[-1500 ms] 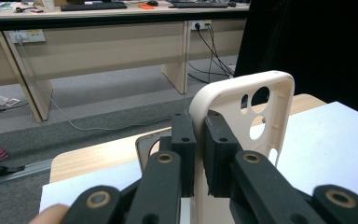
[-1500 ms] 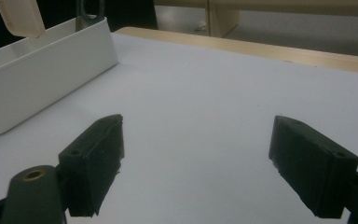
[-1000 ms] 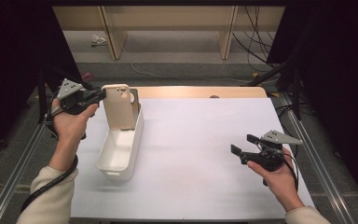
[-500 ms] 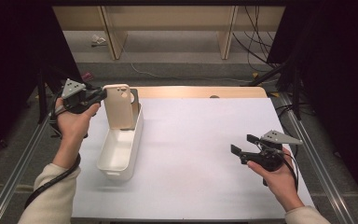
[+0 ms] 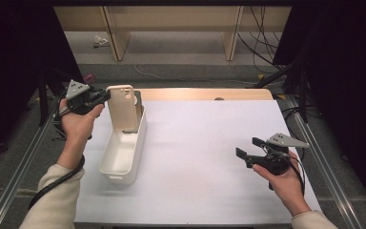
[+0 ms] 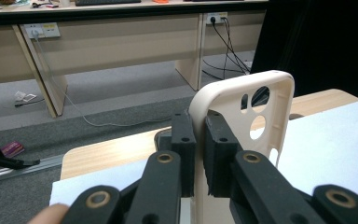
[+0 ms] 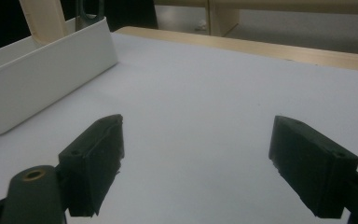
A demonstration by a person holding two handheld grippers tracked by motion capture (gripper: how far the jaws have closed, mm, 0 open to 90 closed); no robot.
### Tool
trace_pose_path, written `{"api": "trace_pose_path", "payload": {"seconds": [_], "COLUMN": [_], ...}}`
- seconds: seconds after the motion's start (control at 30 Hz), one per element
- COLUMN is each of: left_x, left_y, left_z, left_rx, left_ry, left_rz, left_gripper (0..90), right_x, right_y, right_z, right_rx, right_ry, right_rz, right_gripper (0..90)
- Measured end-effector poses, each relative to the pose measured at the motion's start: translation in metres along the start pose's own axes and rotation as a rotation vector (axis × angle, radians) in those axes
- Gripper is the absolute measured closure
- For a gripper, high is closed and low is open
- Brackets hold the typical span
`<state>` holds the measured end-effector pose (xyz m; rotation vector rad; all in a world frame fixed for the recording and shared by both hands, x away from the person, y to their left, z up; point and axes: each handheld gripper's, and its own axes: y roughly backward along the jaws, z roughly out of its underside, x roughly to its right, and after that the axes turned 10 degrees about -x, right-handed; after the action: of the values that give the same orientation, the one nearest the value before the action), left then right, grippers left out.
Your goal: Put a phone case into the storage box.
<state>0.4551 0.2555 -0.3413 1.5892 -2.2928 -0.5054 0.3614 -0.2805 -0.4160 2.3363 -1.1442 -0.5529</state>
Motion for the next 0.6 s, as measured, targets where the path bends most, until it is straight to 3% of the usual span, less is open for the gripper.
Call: {"api": "trace_pose_path", "payload": {"seconds": [0.6], "left_x": [0.002], "left_y": [-0.013], "left_z": [0.002], "left_rx": [0.000], "left_ry": [-0.020], "left_rz": [-0.014], "left_gripper": [83.9], "right_x": [0.000], "right_y": [0.000], "right_z": [0.000], "right_rx": [-0.002], "right_ry": [0.000], "right_rz": [-0.003], "right_gripper": [18.8]}}
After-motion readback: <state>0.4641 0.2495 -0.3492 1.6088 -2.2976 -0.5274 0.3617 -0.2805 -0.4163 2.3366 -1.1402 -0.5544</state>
